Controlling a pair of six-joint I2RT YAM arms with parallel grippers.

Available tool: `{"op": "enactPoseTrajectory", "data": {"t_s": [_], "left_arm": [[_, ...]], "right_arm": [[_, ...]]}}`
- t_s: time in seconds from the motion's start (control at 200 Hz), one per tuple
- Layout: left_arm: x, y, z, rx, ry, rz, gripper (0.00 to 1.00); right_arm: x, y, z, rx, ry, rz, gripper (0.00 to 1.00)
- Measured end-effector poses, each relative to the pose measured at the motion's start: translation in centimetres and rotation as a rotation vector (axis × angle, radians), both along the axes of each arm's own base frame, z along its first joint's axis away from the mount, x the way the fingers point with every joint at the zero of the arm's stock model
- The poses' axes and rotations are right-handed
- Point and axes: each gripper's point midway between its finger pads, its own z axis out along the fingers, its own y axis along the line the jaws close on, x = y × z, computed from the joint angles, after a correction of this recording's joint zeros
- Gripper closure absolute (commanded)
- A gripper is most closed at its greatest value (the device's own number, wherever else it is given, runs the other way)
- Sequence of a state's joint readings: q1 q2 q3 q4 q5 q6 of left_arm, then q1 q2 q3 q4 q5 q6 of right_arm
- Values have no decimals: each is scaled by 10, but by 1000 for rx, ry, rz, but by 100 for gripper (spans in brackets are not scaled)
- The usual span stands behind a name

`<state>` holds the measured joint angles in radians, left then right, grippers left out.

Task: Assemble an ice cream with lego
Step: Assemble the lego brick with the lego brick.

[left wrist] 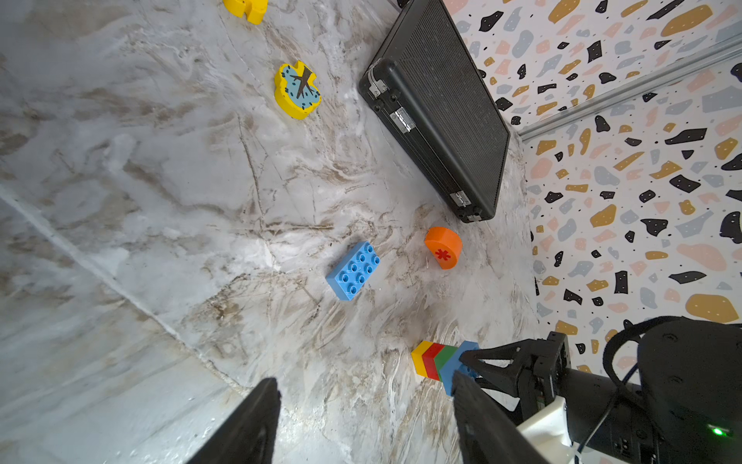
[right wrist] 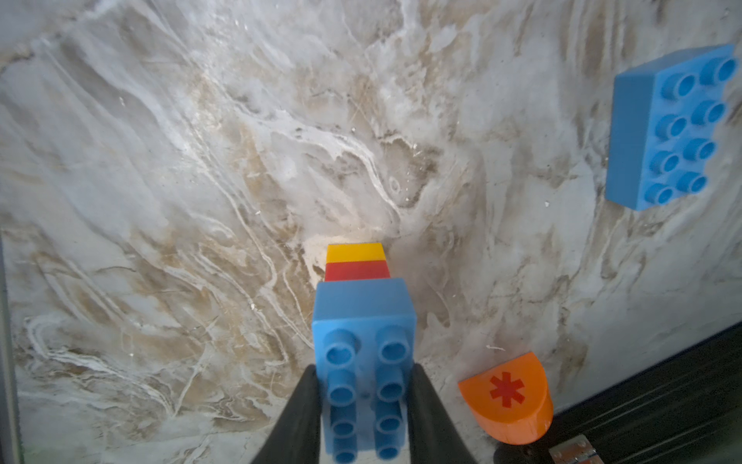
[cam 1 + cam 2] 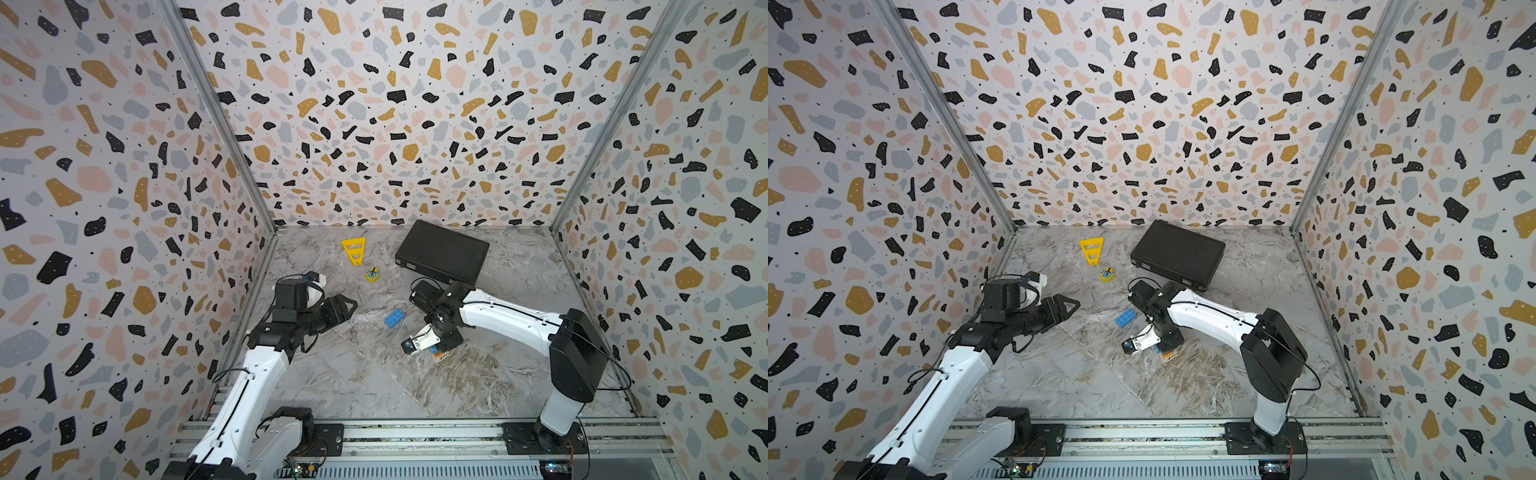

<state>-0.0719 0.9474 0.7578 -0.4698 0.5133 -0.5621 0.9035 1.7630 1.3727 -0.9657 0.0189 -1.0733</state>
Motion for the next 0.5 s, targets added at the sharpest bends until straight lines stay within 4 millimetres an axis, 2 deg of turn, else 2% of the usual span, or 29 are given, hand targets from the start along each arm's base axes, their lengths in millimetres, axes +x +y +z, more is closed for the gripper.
{"op": "enactPoseTrajectory", "data": {"t_s": [0.105,0.18,0.395,0.501], "left_arm": [[0,0,0,1,0,0,30],[0,0,0,2,0,1,28],[1,3,-2,17,1,16,27],[0,5,-3,26,6,25,27]], "right_arm": [[1,1,0,3,-2,-8,50],[1,1,0,7,-4,-11,47],[1,2,1,14,-3,-19,43],[0,3,9,35,-9,-27,43]]}}
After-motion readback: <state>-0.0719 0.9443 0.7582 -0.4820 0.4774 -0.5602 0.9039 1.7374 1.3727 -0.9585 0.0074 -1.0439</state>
